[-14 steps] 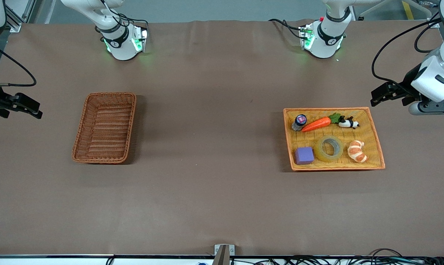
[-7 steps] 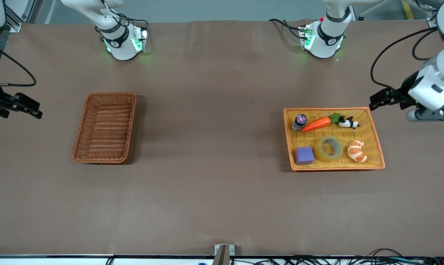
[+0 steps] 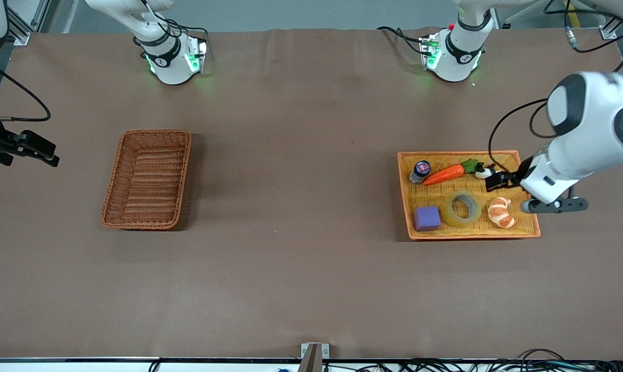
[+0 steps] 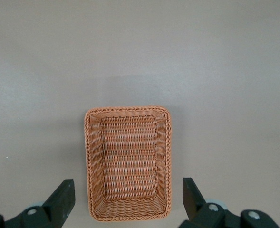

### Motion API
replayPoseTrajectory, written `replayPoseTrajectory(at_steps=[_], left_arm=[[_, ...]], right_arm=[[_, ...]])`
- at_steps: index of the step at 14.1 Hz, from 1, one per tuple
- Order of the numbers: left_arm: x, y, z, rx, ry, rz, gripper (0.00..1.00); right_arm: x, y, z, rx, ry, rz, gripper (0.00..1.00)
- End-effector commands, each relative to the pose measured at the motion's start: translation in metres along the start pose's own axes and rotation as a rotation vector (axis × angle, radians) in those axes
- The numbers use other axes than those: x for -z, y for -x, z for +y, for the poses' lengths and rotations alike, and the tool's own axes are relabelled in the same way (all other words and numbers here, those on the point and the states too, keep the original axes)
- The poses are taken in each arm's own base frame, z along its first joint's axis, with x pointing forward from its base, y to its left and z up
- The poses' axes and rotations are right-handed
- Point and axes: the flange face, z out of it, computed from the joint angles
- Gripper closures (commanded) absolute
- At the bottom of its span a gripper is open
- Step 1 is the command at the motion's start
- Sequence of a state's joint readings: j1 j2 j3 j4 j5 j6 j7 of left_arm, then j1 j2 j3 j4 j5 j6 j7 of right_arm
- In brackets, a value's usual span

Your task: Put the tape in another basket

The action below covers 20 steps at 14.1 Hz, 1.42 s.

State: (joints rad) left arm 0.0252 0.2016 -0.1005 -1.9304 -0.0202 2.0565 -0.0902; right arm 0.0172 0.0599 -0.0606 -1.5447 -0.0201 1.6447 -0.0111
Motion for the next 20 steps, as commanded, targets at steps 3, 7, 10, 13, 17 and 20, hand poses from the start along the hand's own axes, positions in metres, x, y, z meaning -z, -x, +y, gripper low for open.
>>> replayPoseTrajectory(at_steps=[3, 7, 10, 13, 17, 20], left_arm=[[-0.060, -0.008, -0.003, -0.022, 0.010, -0.073, 0.00], [-0.093, -0.017, -0.004, -0.051, 0.019, -0.069, 0.00], [-0.114, -0.023, -0.010, -0.027, 0.030, -0.093, 0.00], [-0.134, -0.027, -0.015, -0.027, 0.033, -0.119, 0.03], [-0.155, -0.031, -0.031, -0.003, 0.041, -0.150, 0.11], [-0.168, -0.030, -0.024, -0.015, 0.040, -0.169, 0.22]], right_arm=[[0.002, 0.005, 0.001, 0.001, -0.013, 0.000, 0.00], [0.002, 0.005, 0.001, 0.001, -0.013, 0.000, 0.00], [0.003, 0.005, 0.000, 0.004, -0.013, 0.003, 0.00], [0.002, 0.005, 0.000, 0.004, -0.013, 0.000, 0.00], [0.003, 0.005, 0.001, 0.001, -0.013, 0.003, 0.00], [0.003, 0.005, 0.001, 0.001, -0.013, 0.001, 0.00]])
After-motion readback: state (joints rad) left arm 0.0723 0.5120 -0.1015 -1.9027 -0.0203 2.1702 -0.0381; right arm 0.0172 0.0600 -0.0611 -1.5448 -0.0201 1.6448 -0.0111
